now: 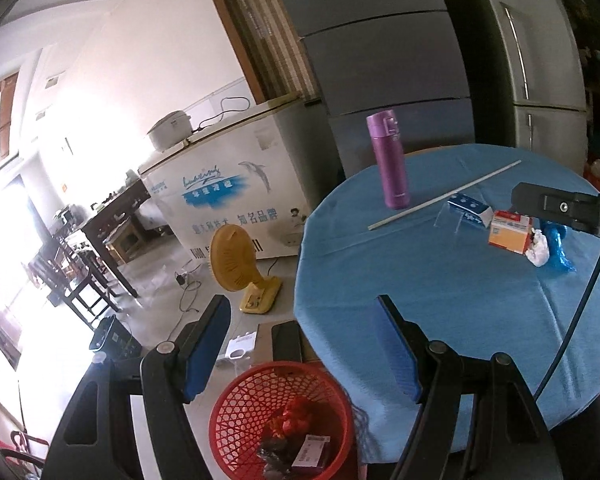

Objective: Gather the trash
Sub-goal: 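Move both tools back over the table toward the blue bags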

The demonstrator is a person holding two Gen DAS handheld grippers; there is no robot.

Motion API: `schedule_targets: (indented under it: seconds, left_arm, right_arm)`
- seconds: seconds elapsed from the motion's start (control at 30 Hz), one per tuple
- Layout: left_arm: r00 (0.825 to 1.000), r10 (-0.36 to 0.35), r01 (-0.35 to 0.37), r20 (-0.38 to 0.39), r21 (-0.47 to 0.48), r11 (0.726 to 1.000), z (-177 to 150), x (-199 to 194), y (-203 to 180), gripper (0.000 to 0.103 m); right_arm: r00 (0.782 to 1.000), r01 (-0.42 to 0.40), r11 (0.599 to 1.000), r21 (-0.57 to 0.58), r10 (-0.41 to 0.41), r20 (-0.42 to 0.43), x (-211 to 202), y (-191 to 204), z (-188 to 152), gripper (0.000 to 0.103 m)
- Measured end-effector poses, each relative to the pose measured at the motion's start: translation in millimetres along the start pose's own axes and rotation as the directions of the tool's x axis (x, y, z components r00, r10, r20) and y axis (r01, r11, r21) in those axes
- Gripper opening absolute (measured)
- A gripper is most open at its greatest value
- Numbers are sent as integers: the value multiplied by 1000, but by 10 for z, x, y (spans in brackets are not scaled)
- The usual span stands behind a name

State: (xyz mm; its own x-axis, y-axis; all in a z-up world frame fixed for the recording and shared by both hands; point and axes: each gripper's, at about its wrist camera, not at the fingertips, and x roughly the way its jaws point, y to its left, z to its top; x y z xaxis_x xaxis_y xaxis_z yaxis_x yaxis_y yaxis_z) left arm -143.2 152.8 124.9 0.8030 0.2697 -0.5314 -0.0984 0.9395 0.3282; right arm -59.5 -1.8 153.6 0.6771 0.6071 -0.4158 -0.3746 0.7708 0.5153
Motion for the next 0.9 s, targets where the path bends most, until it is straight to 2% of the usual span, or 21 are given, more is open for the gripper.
schedule_targets:
  seconds: [0.53, 0.67, 0.77, 0.83, 0.9]
  left_arm:
    - [999, -44, 45, -7, 96, 994, 206, 54, -525, 74]
    - [996, -89, 92, -26, 114, 989, 262, 134, -714, 74]
    - [977, -195, 203, -92, 92, 975, 245, 264, -865, 74]
    - [949, -269, 284, -162, 76, 956, 180, 400, -1003, 74]
    - [924, -311, 333, -222, 65, 941, 109, 520, -1119, 74]
  right_arm:
    - [998, 44, 996, 81, -48, 49, -294, -515, 9, 65]
    - [994, 78, 990, 116, -85, 64, -394, -751, 11, 65]
    - [988, 126, 981, 149, -138, 72, -518, -989, -1, 65]
    - [977, 187, 964, 187, -203, 70, -651, -1246, -50, 65]
    - [964, 238, 943, 234, -258, 57, -775, -1495, -113, 65]
